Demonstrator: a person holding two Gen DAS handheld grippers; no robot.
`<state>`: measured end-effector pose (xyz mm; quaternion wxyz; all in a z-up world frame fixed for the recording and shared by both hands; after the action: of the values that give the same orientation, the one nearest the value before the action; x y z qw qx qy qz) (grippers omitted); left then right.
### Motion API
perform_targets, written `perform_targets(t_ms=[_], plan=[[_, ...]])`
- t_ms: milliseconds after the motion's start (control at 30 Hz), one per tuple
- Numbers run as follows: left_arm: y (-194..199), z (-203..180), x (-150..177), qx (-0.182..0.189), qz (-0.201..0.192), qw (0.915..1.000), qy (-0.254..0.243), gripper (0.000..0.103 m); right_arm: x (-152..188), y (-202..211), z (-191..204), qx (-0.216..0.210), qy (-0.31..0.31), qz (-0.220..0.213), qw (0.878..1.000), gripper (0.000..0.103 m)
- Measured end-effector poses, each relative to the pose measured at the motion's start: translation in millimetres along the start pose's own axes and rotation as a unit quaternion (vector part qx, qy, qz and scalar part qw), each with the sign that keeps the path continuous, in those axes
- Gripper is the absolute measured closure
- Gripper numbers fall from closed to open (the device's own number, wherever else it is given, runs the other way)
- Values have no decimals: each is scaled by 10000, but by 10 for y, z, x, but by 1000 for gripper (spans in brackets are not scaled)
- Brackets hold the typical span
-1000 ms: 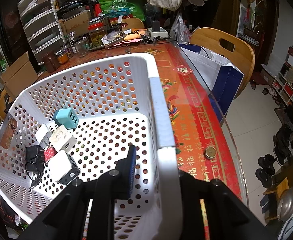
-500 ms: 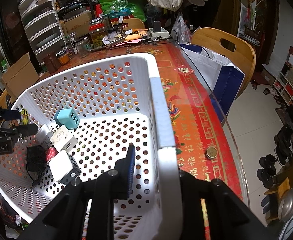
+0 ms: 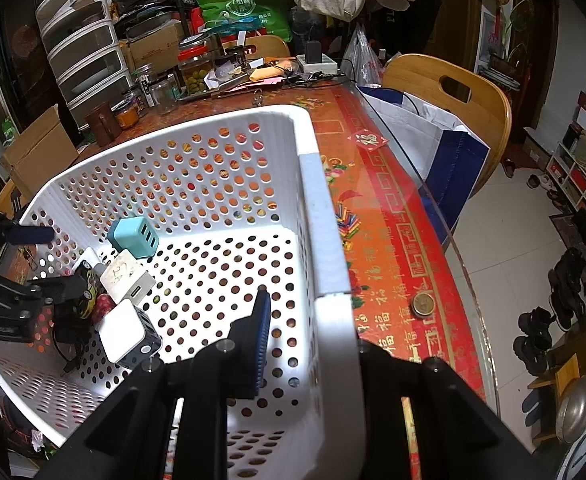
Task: Organize rigid objects
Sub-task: 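Grasp the white rounded square charger with the left tool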
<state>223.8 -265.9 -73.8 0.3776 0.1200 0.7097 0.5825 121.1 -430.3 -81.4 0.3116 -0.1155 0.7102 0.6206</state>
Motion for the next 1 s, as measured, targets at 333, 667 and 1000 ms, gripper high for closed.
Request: perform_targets(t_ms=[333,667,1000], plan=[[994,1531,828,-485,-1507,9739,1628,0,14,-3,-6,18,21,34,10000,81],[-62,2018,1258,166,-634,9700,2341,0,2,-5,6,43,34,76,10000,81],[-496,1869,1122,-135,-450,9680,2465,0,0,-11,0,46,20,82,10000,81]])
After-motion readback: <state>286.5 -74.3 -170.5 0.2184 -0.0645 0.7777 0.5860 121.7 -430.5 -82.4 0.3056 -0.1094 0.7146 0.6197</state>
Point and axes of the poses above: each gripper's, at about its wrist camera, not at the fingertips, and y roughly against the way its jaws point, z to its left, x to its underside, the point moved 5 cm from there along -y, roughly the way its jaws point, and after that the axes turned 9 degrees about x, right-handed, at the moved point
